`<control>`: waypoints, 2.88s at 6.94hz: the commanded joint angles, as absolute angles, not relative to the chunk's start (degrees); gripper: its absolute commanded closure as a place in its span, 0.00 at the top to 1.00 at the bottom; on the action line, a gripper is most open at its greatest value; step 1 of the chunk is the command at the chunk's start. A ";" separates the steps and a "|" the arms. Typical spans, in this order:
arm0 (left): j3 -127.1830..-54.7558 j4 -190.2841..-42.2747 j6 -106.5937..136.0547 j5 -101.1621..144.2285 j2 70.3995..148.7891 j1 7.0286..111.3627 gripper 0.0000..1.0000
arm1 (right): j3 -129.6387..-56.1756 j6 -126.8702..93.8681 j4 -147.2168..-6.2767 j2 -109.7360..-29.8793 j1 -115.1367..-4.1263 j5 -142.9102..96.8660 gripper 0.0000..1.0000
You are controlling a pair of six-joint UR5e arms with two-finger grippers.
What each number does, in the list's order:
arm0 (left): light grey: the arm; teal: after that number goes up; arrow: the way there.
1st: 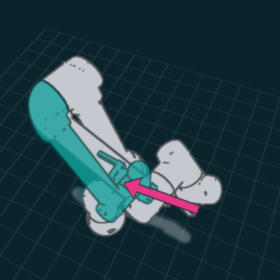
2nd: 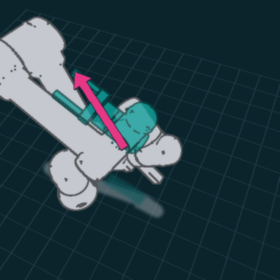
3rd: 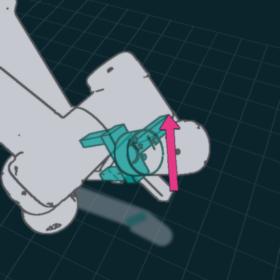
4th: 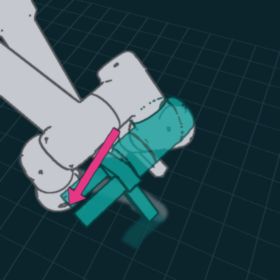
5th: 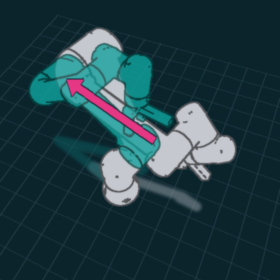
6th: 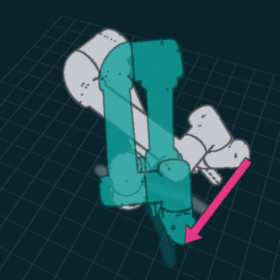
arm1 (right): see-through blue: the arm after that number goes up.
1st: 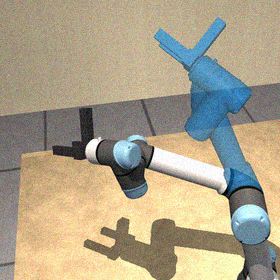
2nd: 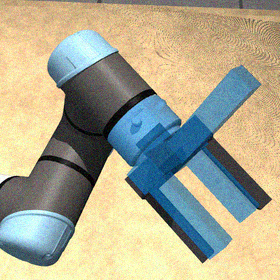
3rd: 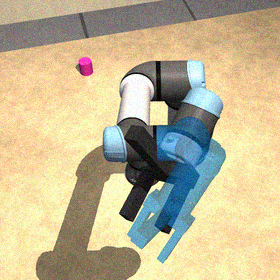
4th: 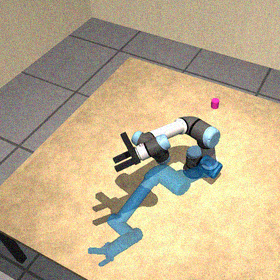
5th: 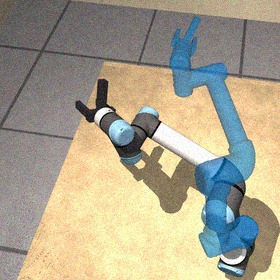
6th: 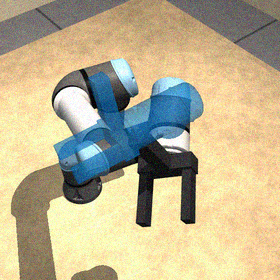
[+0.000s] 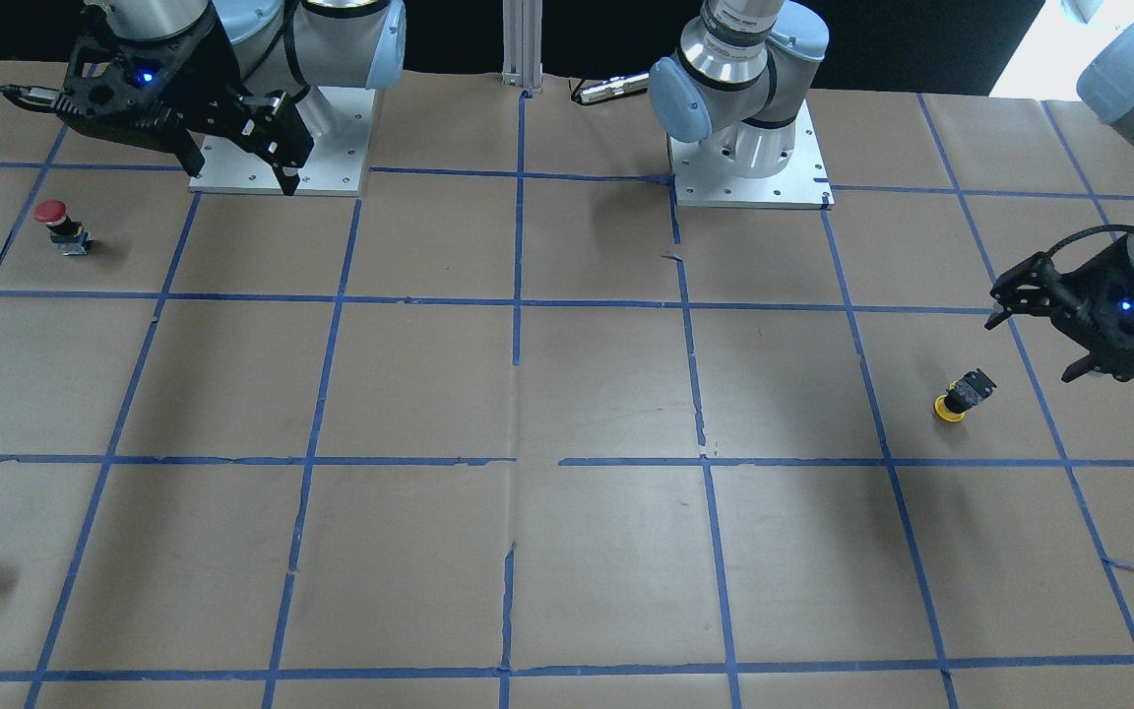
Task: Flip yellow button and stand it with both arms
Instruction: 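Move the left gripper toward the yellow button lying on its side, then lower the left gripper and grasp the yellow button's body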
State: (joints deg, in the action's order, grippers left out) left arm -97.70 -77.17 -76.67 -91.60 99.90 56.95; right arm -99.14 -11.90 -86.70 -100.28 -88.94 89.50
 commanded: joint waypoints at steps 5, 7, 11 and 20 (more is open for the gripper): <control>-113.34 -52.79 -100.64 -91.76 103.10 53.71 0.99 | -101.34 -11.87 -87.45 -100.99 -88.95 89.74 1.00; -114.78 -52.65 -95.21 -91.67 103.27 53.26 0.99 | -101.34 -11.87 -87.45 -100.99 -88.95 89.56 1.00; -115.49 -50.99 -95.27 -91.76 104.41 53.26 0.95 | -101.43 -11.87 -87.45 -100.99 -88.95 89.65 1.00; -114.79 -49.83 -95.71 -91.59 103.20 53.96 0.10 | -101.34 -11.95 -87.98 -100.99 -88.95 89.82 1.00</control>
State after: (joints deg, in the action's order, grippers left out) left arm -115.14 -49.77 -95.70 -91.89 104.36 53.49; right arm -101.30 -11.92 -87.81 -101.04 -88.95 89.66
